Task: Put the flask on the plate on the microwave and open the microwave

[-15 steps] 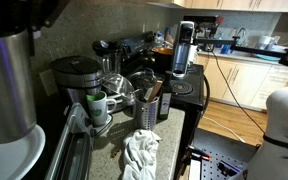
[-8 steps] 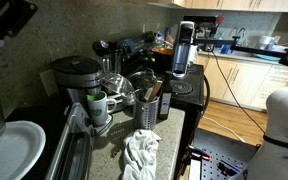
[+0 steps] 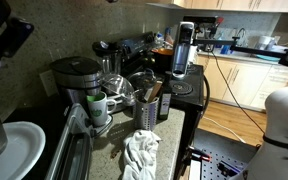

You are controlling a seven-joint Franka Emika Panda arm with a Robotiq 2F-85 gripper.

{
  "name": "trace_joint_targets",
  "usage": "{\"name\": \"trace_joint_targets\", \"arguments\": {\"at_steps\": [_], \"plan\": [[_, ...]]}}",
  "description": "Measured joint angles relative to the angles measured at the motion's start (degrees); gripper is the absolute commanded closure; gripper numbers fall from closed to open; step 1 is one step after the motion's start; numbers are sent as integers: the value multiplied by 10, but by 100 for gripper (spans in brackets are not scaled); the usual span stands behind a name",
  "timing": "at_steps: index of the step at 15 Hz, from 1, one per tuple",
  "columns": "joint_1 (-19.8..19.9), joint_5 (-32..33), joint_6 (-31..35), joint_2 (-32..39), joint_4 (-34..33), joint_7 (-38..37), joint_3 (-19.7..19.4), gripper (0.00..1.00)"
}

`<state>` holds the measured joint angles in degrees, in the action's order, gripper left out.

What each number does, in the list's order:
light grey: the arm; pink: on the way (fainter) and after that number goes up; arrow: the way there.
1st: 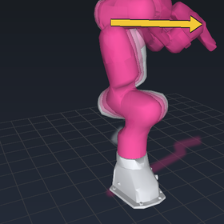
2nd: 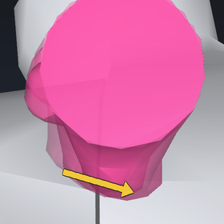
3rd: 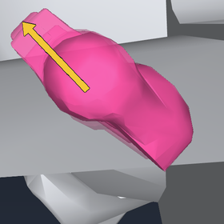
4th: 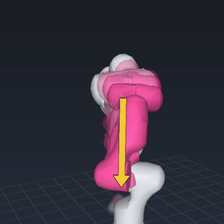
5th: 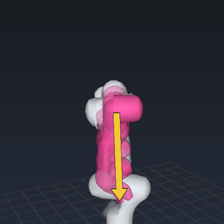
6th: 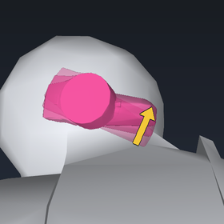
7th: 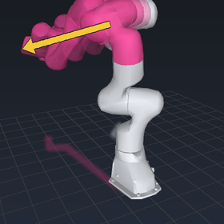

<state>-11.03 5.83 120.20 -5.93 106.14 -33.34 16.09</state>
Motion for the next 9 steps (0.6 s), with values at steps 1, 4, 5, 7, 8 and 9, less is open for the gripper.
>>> {"name": "trace_joint_targets", "arguments": {"at_steps": [1, 4, 5, 7, 8, 9], "plan": [[-2, 0, -1, 3, 4, -5, 0, 95], [-6, -4, -1, 14, 18, -9, 0, 95], [-6, -5, -1, 26, 18, -6, -3, 95], [-6, -9, 3, 47, 4, 0, -11, 95], [-5, -17, 3, 53, -2, 6, -15, 95], [-5, -24, 0, 57, -7, 9, -19, 95]]}}
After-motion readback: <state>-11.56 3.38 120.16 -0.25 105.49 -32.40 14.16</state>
